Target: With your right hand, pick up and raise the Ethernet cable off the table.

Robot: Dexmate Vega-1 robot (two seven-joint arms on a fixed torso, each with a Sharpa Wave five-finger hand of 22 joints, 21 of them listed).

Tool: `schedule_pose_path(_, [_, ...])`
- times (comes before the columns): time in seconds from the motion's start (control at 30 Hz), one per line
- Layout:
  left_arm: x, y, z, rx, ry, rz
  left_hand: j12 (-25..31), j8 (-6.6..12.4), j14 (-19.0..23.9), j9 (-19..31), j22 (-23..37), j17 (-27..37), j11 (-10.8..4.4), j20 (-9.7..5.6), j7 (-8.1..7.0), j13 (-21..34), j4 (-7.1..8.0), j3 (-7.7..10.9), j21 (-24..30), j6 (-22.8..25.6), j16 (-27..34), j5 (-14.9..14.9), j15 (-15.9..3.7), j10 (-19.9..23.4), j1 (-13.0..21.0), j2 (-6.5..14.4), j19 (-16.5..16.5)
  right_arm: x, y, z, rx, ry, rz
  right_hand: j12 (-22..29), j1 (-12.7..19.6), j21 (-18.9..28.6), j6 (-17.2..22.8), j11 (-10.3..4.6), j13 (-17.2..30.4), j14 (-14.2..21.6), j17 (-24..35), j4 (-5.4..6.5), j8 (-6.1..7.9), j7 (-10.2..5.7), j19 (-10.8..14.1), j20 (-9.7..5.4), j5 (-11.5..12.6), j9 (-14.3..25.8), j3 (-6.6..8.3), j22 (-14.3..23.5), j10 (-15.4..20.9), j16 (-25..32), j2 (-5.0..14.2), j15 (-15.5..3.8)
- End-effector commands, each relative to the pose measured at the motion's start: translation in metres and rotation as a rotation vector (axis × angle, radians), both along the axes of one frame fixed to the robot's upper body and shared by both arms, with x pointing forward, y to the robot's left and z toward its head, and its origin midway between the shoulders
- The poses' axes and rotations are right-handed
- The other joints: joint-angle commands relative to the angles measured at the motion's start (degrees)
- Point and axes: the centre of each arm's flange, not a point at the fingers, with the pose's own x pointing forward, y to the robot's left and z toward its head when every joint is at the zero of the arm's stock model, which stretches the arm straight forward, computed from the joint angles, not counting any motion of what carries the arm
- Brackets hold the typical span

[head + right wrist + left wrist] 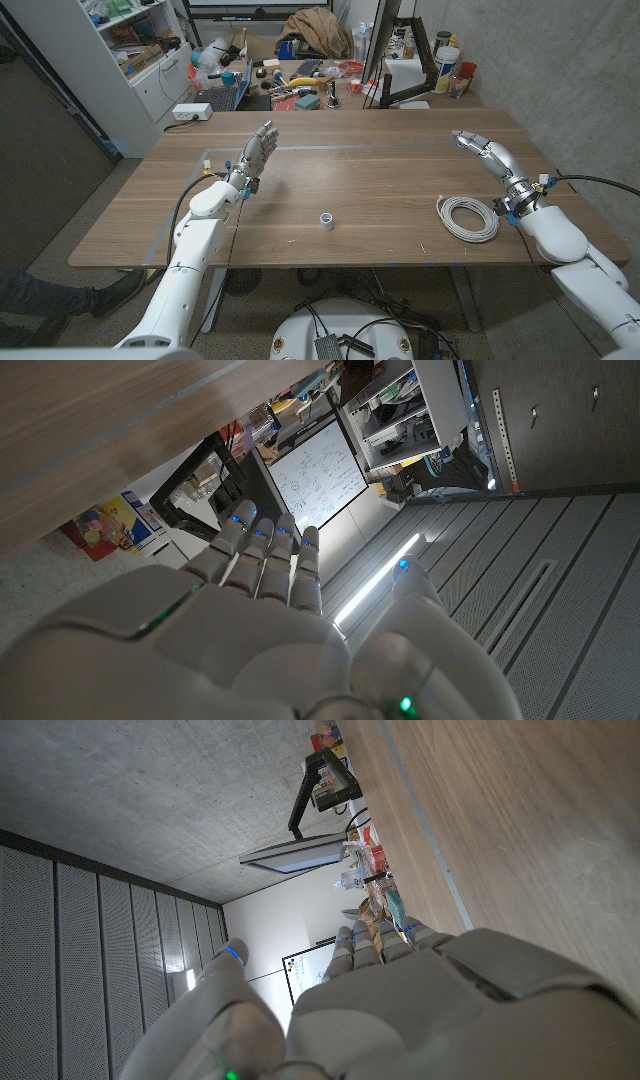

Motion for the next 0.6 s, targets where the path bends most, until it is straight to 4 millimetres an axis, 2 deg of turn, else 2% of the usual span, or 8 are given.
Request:
schedule_pose_path(0.03, [-0.002,0.006,0.003,0.015,-0.006,0.012,0.23,0.15,0.07,0.11,0.1,0.05,-0.13,-1.98,0.23,0.32,0.03,-0.42,-0.05,0.47,0.39,-0.02,-0.08,0.15,0.74,0.2,-0.17,-0.015,-0.002,-0.007,-0.018,-0.035,-0.048,0.26,0.15,-0.12,0.54,0.03,0.22,0.36,0.21,0.1,0.41,0.07,0.67,-1.26,0.49,0.08,-0.21,0.08,0.49,-0.04,-0.71,-0.35])
schedule_pose_path(0.3, [0.002,0.008,0.009,0.031,-0.002,0.019,0.26,0.15,0.12,0.11,0.11,0.05,-0.2,-1.94,0.17,0.32,0.03,-0.51,-0.05,0.53,0.39,-0.07,-0.18,0.25,0.8,0.25,-0.12,-0.02,0.002,-0.011,-0.049,-0.052,-0.067,0.26,0.11,-0.33,0.54,-0.04,0.22,0.52,0.23,0.11,0.35,-0.14,0.84,-1.32,0.72,0.09,-0.3,0.08,0.64,-0.06,-0.84,-0.54])
schedule_pose_path(0.6, [0.006,0.008,0.006,0.032,0.014,0.016,0.27,0.21,0.23,0.11,0.11,0.05,-0.08,-1.89,0.24,0.32,0.03,-0.59,-0.05,0.71,0.42,-0.11,-0.19,0.32,0.85,0.29,-0.09,-0.026,0.003,-0.016,-0.091,-0.063,-0.095,0.19,0.07,-0.71,0.57,0.05,0.22,0.55,0.24,0.13,0.29,-0.22,0.7,-1.13,1.0,0.1,-0.4,0.09,0.62,-0.13,-0.94,-0.51])
